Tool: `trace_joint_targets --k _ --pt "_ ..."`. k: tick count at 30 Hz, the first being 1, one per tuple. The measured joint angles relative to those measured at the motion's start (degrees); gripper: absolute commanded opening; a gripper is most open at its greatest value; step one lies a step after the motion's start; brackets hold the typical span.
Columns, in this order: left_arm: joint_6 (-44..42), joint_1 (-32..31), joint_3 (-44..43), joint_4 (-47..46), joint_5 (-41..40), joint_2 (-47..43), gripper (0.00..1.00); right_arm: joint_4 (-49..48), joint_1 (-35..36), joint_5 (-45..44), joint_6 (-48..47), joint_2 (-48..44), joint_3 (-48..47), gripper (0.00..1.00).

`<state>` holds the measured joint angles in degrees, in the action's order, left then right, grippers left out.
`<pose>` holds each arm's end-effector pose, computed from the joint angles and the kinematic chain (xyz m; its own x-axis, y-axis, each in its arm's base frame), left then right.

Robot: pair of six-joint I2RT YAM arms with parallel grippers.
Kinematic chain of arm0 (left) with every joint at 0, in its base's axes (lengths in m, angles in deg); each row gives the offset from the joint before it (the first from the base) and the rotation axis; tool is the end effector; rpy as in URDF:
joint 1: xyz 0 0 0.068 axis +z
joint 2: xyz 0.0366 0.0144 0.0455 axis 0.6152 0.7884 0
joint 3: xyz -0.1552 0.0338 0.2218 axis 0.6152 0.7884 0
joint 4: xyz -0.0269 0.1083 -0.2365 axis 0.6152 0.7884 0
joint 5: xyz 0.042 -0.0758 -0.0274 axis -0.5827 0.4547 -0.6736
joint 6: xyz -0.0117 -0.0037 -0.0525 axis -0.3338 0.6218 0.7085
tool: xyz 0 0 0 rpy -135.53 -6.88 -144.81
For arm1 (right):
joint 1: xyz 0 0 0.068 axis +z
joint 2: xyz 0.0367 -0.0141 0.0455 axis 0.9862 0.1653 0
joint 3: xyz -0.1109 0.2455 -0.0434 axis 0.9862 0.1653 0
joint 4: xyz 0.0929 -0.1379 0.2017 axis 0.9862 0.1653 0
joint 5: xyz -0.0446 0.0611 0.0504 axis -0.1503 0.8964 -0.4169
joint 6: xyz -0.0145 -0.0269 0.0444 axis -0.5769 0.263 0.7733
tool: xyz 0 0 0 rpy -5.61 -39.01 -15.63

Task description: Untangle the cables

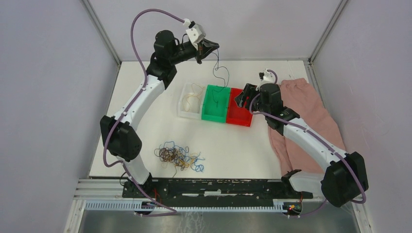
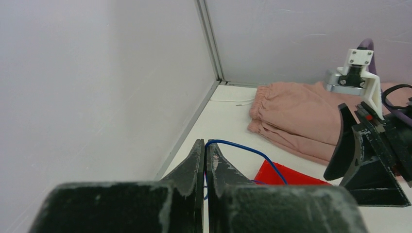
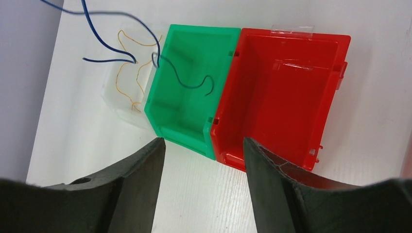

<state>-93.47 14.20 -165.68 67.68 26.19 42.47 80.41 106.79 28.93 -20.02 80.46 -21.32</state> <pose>0.3649 -0.1871 0.4435 0.2978 0.0227 -0.9544 0.8703 0.4043 0.2812 0.2555 0.1244 0.2905 -0.5420 0.3830 -0.7480 -0.1067 0.8515 0.5133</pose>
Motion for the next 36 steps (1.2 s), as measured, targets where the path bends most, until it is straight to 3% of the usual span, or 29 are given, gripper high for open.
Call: trace_joint_targets --k 10,18,25,36 --pt "-3.5 0.0 -2.4 1.5 -1.9 0.8 0.03 -0.8 -0.5 1.4 1.1 0.0 0.5 0.66" --pt "-13.7 -0.9 13.5 11.4 -1.8 -3.9 0.03 -0.7 -1.0 1.4 1.5 -0.1 0.5 0.66" --pt "-20.7 -2.6 17.1 17.3 -2.9 -3.6 0.03 -0.7 -1.4 1.4 1.5 -0.1 0.5 0.66" --pt "-29.8 -6.2 17.1 15.0 -14.5 3.4 0.03 -0.9 -2.7 1.5 1.5 -0.1 2.4 0.66"
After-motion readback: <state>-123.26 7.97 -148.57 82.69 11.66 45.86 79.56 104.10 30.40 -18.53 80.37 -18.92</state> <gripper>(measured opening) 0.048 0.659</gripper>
